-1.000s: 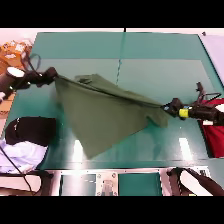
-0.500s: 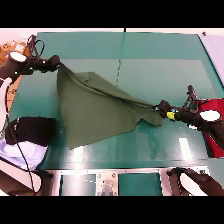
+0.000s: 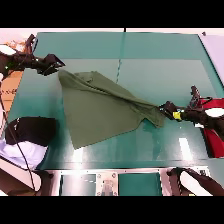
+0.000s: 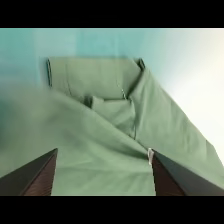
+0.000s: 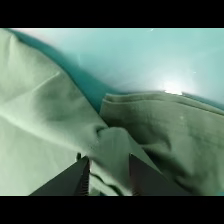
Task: Fold the shirts.
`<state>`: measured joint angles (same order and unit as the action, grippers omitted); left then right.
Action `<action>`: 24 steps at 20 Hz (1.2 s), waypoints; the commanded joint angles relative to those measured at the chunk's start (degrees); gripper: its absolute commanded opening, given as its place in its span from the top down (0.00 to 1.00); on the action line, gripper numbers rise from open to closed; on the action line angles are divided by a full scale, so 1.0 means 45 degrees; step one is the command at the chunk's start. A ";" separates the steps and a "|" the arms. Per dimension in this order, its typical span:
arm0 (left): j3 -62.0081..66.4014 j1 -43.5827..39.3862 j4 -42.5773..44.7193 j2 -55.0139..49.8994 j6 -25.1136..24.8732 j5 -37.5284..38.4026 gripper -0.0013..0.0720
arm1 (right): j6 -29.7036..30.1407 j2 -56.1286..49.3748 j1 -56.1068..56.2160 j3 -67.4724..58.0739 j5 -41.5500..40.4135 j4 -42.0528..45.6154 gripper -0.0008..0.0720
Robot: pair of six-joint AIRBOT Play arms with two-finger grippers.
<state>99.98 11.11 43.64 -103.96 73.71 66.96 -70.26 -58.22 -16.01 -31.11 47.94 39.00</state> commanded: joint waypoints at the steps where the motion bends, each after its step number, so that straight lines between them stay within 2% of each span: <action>1: 0.0087 0.0160 -0.0034 -0.0015 0.0301 0.1496 0.11 | -0.0146 -0.0049 -0.1161 -0.0913 0.2667 0.1860 0.38; 2: 0.0087 0.0272 -0.0024 -0.0015 0.0457 0.2030 0.11 | -0.0248 -0.0049 -0.1467 -0.0976 0.3070 0.2288 0.31; 4: 0.0087 0.0559 -0.0039 -0.0015 0.0981 0.2788 0.12 | -0.0243 -0.0053 -0.1622 -0.0942 0.3419 0.3215 0.30; 5: 0.0087 0.0714 -0.0073 -0.0015 0.1059 0.3157 0.35 | -0.0233 -0.0053 -0.1525 -0.0831 0.3424 0.3395 0.30; 6: 0.0087 0.0821 -0.0083 -0.0010 0.1039 0.3478 0.65 | -0.0228 -0.0058 -0.1423 -0.0651 0.3419 0.3381 0.30; 7: 0.0087 0.0879 -0.0073 0.0005 0.1030 0.3764 0.75 | -0.0219 -0.0107 -0.1205 -0.0452 0.3424 0.3366 0.30; 8: 0.0087 0.0879 -0.0068 0.0039 0.1030 0.3939 0.75 | -0.0034 -0.0228 -0.0923 -0.0301 0.3415 0.3351 0.30; 9: 0.0087 0.0874 -0.0078 0.0068 0.1039 0.4017 0.82 | 0.0068 -0.0486 -0.0573 -0.0253 0.3342 0.3351 0.30; 10: 0.0083 0.0860 -0.0044 0.0146 0.0928 0.4104 0.95 | 0.0068 -0.0826 -0.0238 -0.0272 0.3031 0.3347 0.30; 13: 0.0039 0.0860 0.0306 0.0753 0.0947 0.4449 0.95 | 0.0068 -0.2142 0.0194 -0.0748 0.2161 0.3327 0.33; 14: 0.0019 0.0860 0.0748 0.1093 0.1010 0.4609 0.95 | 0.0146 -0.2545 0.0185 -0.1035 0.2157 0.3181 0.40; 18: -0.0865 0.0661 0.2064 0.3308 0.1525 0.4799 0.95 | 0.0204 -0.3453 0.0194 -0.2288 0.1841 0.2856 0.90; 19: -0.1617 0.0573 0.2331 0.4070 0.1535 0.4512 0.95 | 0.0204 -0.3526 0.0194 -0.2463 0.1666 0.2837 0.97; 24: -0.7533 0.0520 0.2943 0.8102 0.2297 0.2905 0.95 | 0.0491 -0.3580 0.0189 -0.2769 0.1224 0.2773 0.97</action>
<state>78.96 13.65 54.65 -76.60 81.65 84.51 -68.73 -73.82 -15.22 -42.59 55.11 51.83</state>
